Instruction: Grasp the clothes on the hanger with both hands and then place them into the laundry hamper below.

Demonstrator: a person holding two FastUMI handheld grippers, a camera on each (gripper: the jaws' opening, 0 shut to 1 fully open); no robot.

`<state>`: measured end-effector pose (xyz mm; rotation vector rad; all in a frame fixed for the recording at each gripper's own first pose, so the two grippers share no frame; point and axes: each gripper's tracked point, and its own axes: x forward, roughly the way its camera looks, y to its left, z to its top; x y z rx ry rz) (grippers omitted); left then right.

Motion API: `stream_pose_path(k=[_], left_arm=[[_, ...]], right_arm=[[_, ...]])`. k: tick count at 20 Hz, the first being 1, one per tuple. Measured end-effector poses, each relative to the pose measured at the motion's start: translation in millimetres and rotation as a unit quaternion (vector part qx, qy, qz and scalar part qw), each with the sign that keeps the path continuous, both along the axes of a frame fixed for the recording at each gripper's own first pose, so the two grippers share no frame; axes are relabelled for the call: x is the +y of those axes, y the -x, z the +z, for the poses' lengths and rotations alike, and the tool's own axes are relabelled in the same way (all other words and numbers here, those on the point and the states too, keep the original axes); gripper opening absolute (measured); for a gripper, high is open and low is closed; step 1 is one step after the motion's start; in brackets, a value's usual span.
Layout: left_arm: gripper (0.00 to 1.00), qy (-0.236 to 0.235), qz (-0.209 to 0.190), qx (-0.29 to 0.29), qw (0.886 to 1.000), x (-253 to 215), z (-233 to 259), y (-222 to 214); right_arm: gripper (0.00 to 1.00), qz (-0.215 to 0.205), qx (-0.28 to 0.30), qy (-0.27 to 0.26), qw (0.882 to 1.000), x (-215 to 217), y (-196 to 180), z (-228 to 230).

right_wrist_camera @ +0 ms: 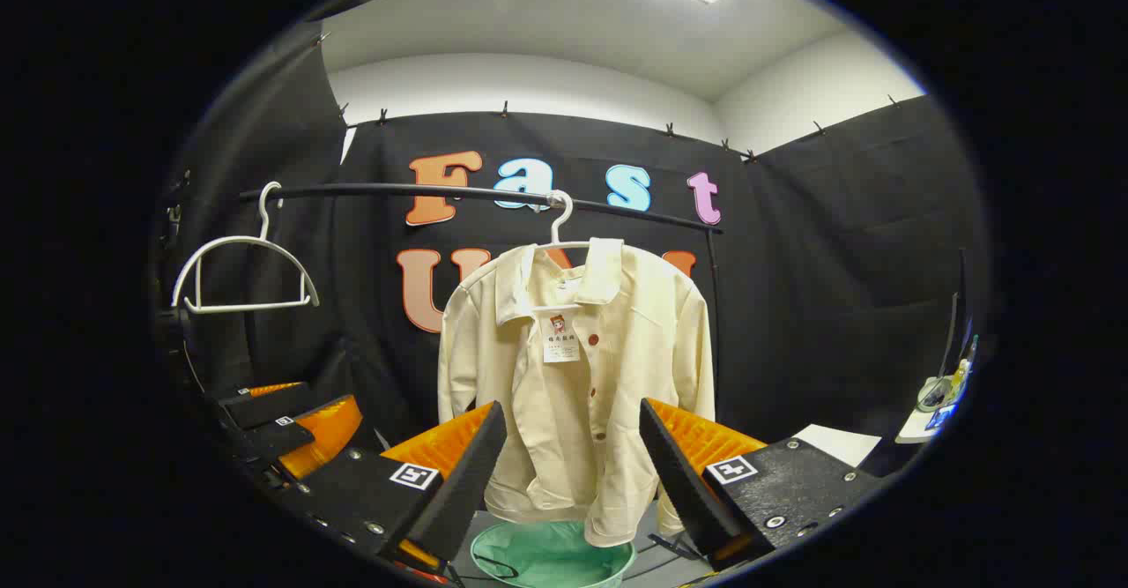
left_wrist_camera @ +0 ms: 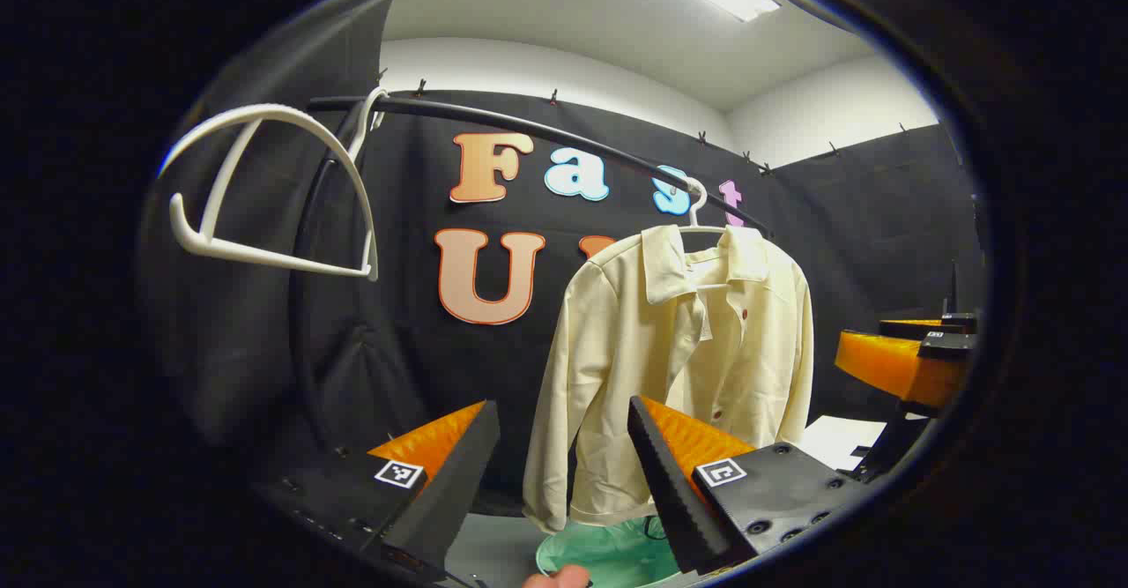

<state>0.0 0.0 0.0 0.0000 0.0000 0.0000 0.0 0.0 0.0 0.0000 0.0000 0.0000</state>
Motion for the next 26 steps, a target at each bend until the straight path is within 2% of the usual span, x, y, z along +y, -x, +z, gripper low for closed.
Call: stream_pose_path(k=[1,2,5,7,8,11,14,18,19,20,21,22,26], left_arm=[[1.0,0.008,-0.001,0.004,1.0,-2.5,-1.1,0.6],[0.97,0.017,-0.003,0.003,1.0,-4.9,-1.9,1.1],[0.96,0.028,-0.007,-0.001,1.0,-12.0,-0.1,-3.6],[1.0,0.028,-0.012,-0.003,1.0,-19.5,2.7,-5.7],[0.96,0.03,-0.014,-0.005,0.999,-23.3,4.6,-6.6],[0.96,0.031,-0.014,-0.013,0.999,-32.5,7.1,-7.9],[0.96,0.04,-0.023,-0.01,0.999,-45.7,4.8,-8.5],[0.97,0.05,-0.032,-0.001,0.998,-58.9,1.1,-15.9],[1.0,0.049,-0.032,-0.001,0.998,-59.2,0.3,-16.2],[0.97,0.049,-0.033,-0.002,0.998,-59.6,0.4,-16.0],[1.0,0.048,-0.031,-0.002,0.998,-59.4,-0.5,-16.9],[0.96,0.047,-0.029,-0.001,0.998,-59.0,-0.5,-16.5],[0.96,0.041,-0.021,0.0,0.999,-55.7,1.0,-15.7]], right_arm=[[0.95,-0.002,0.0,-0.003,1.0,-2.0,-3.6,2.3],[0.95,-0.007,0.0,-0.007,1.0,-5.9,-6.7,1.8],[0.94,-0.02,0.007,-0.01,1.0,-17.4,-10.6,-5.8],[0.95,-0.026,0.008,-0.016,1.0,-26.8,-10.3,-4.3],[0.94,-0.03,0.009,-0.017,0.999,-32.6,-11.3,-4.2],[0.94,-0.038,0.013,-0.019,0.999,-47.8,-14.5,-5.9],[0.94,-0.036,0.022,-0.019,0.999,-54.7,-16.9,-9.0],[0.95,-0.038,0.005,-0.004,0.999,-64.1,-18.1,0.7],[0.95,-0.036,0.003,-0.005,0.999,-62.9,-18.9,1.0],[0.94,-0.034,0.003,-0.007,0.999,-61.5,-19.9,-0.2],[0.94,-0.03,0.003,-0.011,0.999,-61.2,-19.2,-1.0],[0.94,-0.028,0.003,-0.014,1.0,-60.2,-20.5,-1.5],[0.94,-0.023,0.006,-0.019,1.0,-58.7,-23.9,-5.2]])
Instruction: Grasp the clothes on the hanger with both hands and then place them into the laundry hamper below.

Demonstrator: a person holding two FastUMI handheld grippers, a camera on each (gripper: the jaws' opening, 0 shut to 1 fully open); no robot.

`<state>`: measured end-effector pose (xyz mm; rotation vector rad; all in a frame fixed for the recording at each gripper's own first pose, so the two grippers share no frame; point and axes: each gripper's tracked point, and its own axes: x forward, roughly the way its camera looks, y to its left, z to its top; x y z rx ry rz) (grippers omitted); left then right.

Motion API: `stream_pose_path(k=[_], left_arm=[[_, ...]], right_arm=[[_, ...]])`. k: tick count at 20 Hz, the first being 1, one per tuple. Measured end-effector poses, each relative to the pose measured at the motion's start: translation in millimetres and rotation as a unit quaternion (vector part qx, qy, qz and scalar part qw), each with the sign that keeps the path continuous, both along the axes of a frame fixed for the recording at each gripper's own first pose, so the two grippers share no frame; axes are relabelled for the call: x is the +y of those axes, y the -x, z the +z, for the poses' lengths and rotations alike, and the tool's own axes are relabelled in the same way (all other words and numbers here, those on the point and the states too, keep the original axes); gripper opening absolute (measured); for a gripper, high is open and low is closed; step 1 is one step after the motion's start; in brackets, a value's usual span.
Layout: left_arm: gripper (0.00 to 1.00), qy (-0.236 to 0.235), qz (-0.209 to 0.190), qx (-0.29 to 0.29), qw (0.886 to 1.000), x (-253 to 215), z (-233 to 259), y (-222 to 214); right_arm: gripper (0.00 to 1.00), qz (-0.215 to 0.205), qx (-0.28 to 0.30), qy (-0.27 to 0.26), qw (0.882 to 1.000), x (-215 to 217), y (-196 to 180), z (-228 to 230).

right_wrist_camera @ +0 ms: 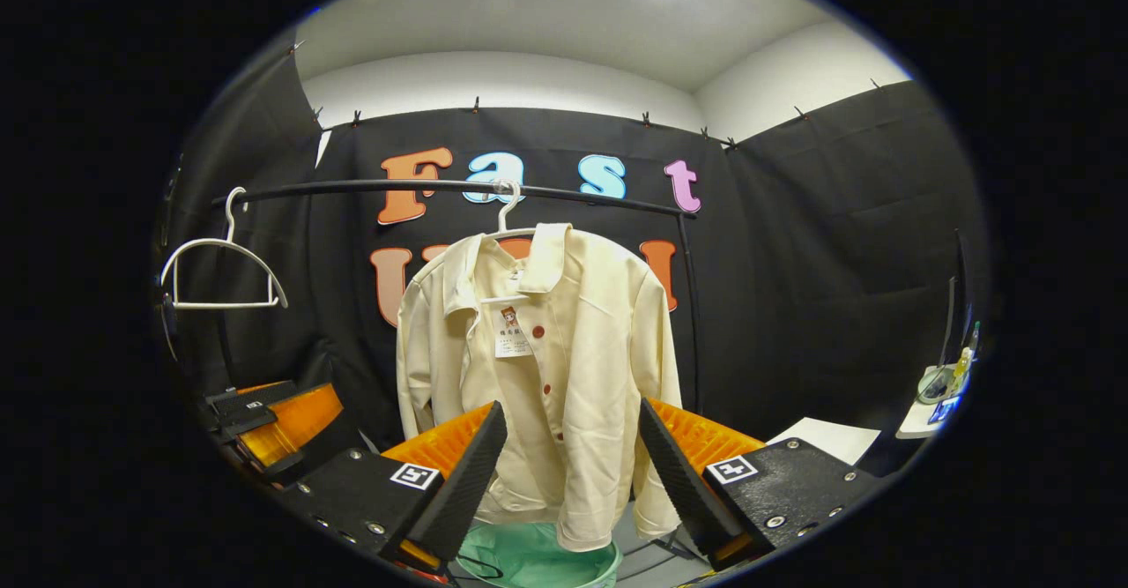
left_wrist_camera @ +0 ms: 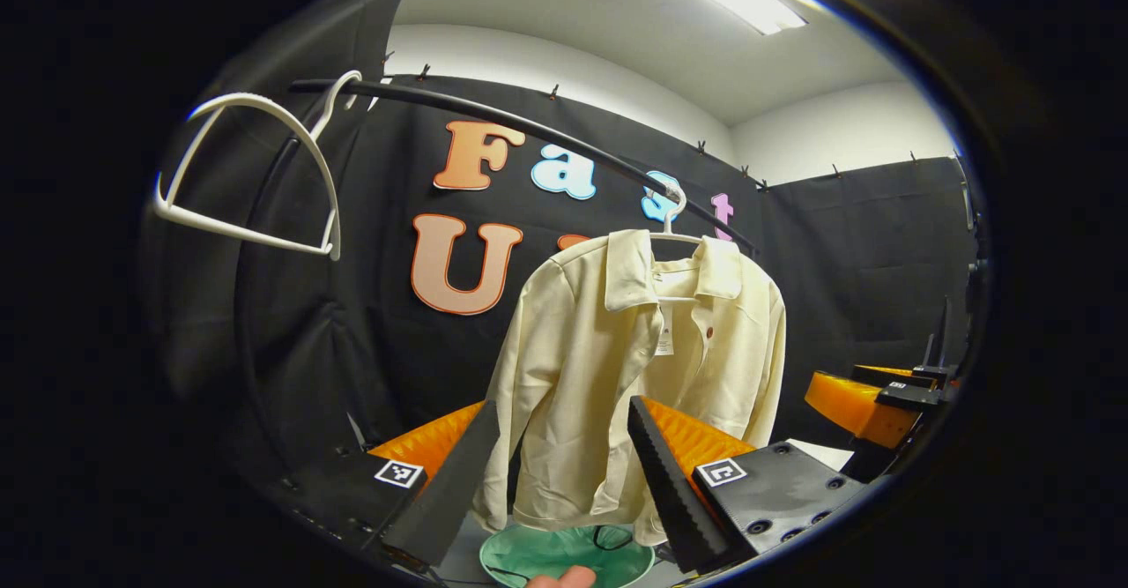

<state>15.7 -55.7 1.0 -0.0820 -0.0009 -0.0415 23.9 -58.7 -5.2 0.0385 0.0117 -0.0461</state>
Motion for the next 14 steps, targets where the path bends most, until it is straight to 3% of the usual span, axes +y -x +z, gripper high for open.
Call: stream_pose_path(k=[14], left_arm=[[0.96,-0.001,0.003,0.005,1.0,-2.2,-5.8,-4.3]], right_arm=[[0.94,0.004,0.019,0.002,1.0,-3.0,-9.3,-13.8]])
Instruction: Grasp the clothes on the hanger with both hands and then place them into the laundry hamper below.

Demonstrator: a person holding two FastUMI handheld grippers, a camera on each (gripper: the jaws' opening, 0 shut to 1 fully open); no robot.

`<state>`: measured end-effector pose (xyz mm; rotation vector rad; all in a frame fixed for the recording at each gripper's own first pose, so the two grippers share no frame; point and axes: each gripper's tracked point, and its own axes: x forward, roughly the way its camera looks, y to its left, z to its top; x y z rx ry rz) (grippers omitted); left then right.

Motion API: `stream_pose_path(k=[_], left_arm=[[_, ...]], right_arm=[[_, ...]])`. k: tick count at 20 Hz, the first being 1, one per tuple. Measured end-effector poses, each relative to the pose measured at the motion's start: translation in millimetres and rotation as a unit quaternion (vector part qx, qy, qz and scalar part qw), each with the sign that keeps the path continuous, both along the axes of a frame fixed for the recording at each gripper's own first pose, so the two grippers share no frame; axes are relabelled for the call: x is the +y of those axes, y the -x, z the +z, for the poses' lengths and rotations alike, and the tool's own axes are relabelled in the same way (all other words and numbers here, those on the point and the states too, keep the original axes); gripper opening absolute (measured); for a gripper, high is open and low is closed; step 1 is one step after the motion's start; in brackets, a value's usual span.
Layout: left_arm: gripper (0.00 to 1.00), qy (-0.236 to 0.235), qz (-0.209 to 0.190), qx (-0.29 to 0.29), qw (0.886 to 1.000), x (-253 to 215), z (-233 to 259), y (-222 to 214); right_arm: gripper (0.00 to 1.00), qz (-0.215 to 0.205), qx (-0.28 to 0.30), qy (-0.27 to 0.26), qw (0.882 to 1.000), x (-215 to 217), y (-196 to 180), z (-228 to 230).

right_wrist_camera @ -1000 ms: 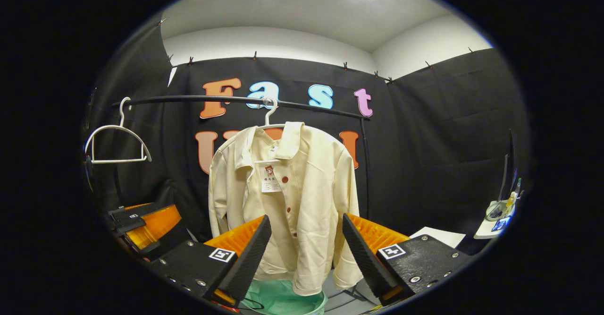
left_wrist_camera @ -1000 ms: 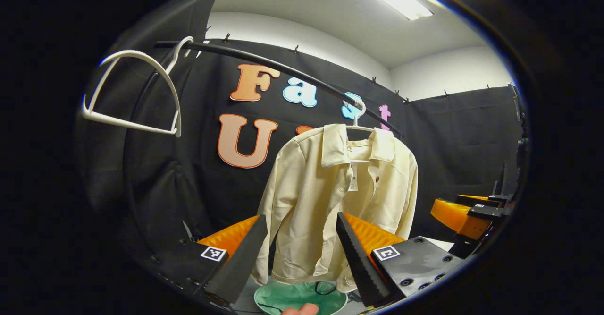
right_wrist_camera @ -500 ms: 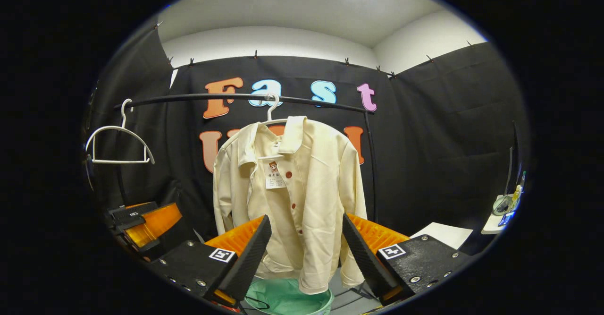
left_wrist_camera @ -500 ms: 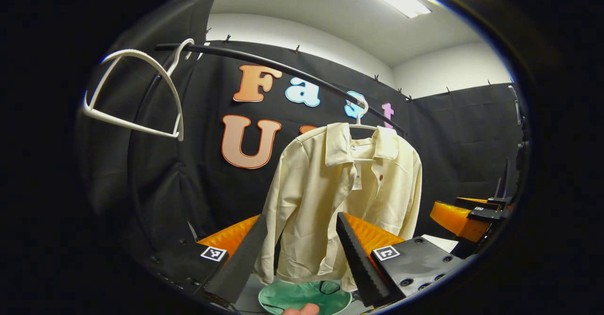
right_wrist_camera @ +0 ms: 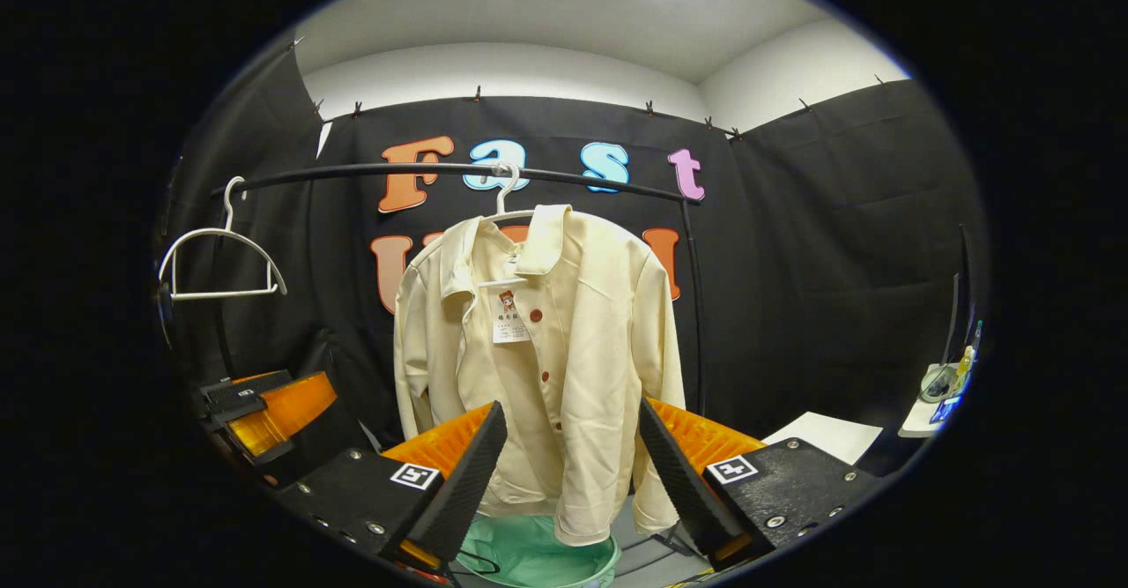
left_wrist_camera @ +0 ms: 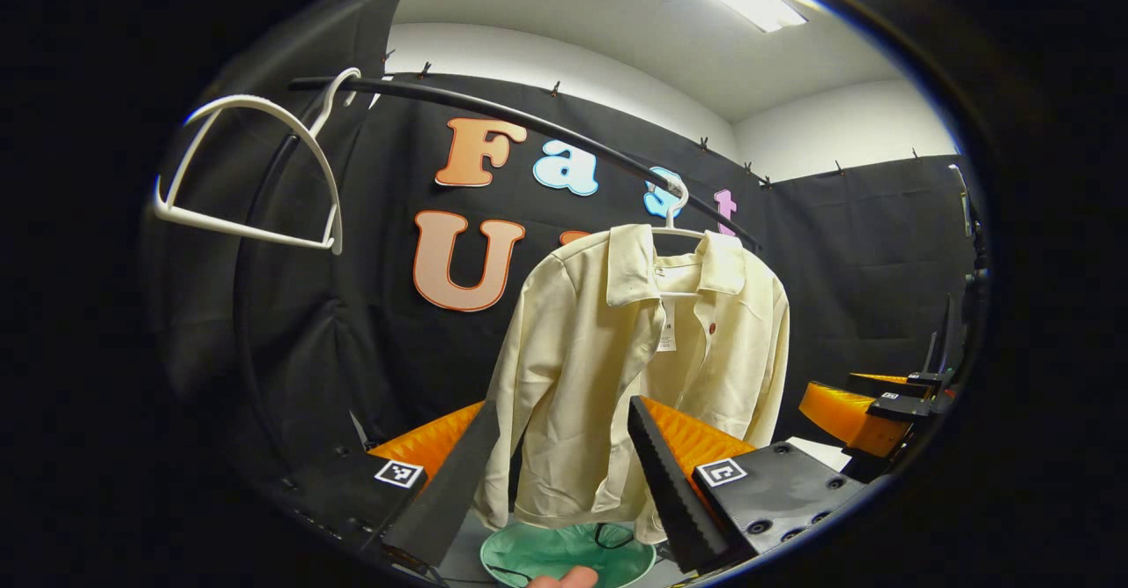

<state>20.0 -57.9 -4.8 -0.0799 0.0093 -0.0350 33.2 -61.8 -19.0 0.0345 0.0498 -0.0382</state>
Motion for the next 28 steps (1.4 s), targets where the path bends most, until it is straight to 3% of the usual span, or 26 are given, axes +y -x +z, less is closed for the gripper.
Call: stream_pose_path(k=[28], left_arm=[[0.96,-0.007,0.012,-0.004,1.0,16.3,-1.7,-10.5]], right_arm=[[0.94,-0.002,0.005,-0.001,1.0,5.1,-11.5,-4.0]])
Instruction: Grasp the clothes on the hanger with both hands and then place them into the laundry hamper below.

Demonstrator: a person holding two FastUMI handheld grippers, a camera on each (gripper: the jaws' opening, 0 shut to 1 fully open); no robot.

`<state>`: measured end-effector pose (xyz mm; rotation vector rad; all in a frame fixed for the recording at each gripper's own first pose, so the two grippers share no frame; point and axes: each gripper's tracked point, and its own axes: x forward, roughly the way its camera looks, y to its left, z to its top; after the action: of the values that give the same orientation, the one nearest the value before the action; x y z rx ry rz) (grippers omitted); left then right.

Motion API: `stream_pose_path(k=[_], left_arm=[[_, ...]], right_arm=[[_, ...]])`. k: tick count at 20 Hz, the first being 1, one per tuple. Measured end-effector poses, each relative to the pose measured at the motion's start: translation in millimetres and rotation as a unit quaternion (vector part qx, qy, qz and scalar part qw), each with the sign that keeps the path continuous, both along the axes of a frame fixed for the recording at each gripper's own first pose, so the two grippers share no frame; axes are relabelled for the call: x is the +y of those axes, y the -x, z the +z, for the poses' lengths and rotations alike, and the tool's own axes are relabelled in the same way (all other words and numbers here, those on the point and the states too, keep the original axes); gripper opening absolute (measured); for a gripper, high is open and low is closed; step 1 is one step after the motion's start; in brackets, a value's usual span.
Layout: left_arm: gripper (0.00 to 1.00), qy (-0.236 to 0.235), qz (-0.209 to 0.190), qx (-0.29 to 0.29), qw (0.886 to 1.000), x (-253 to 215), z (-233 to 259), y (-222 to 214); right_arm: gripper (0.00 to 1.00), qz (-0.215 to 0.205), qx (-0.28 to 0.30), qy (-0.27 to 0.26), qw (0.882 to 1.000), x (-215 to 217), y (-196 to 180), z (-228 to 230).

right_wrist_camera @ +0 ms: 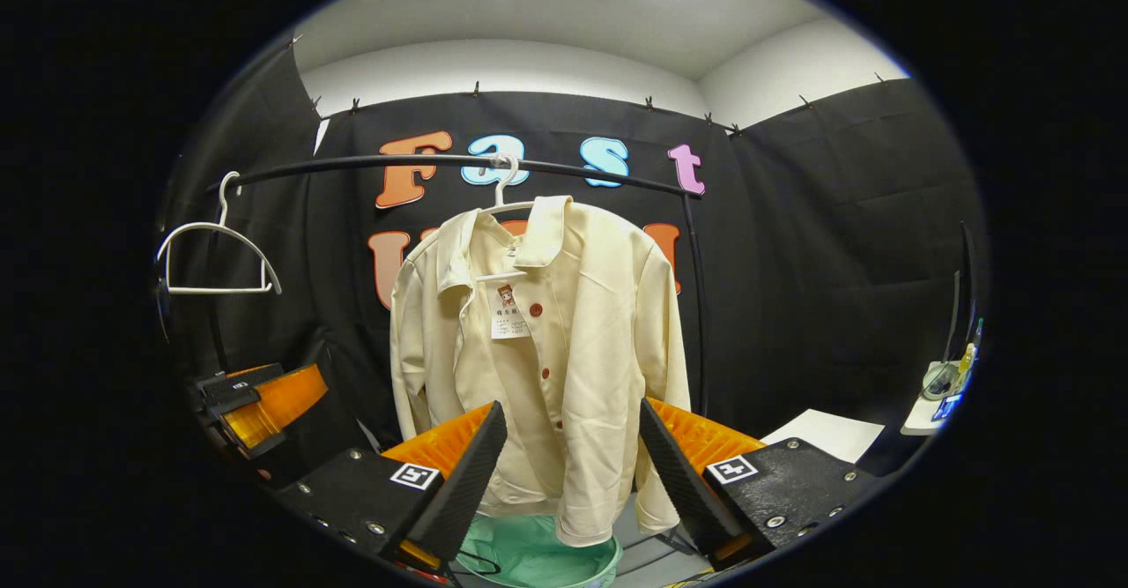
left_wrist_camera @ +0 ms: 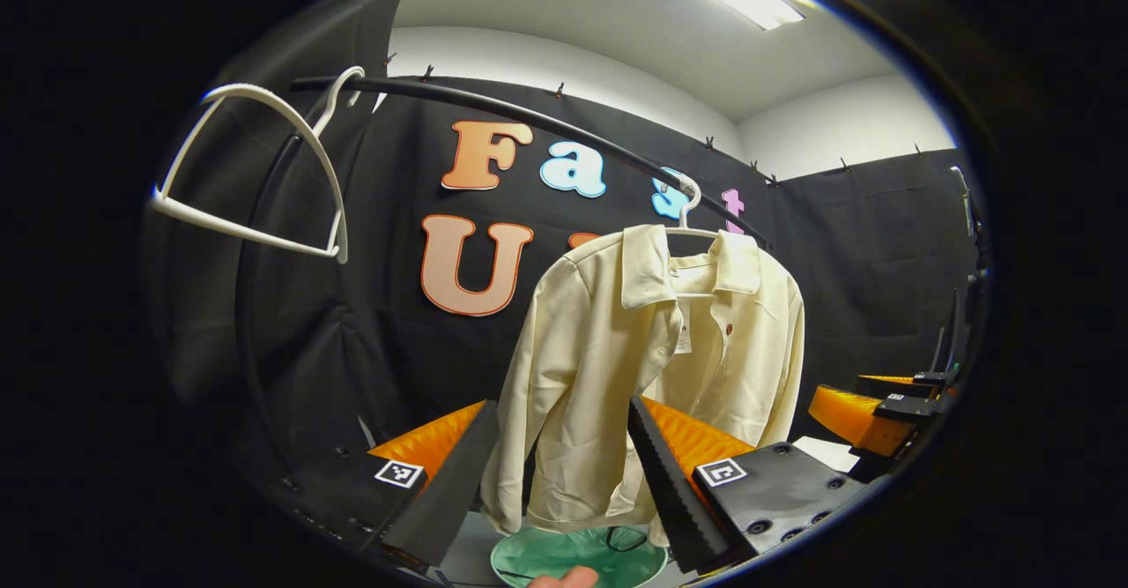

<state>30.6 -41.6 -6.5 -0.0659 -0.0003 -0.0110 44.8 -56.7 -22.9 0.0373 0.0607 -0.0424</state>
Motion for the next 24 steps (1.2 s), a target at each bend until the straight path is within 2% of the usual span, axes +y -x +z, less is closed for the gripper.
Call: stream_pose_path(k=[24], left_arm=[[0.97,0.0,0.011,-0.003,1.0,9.0,3.1,10.3]], right_arm=[[0.94,0.003,-0.002,0.005,1.0,2.9,10.9,1.6]])
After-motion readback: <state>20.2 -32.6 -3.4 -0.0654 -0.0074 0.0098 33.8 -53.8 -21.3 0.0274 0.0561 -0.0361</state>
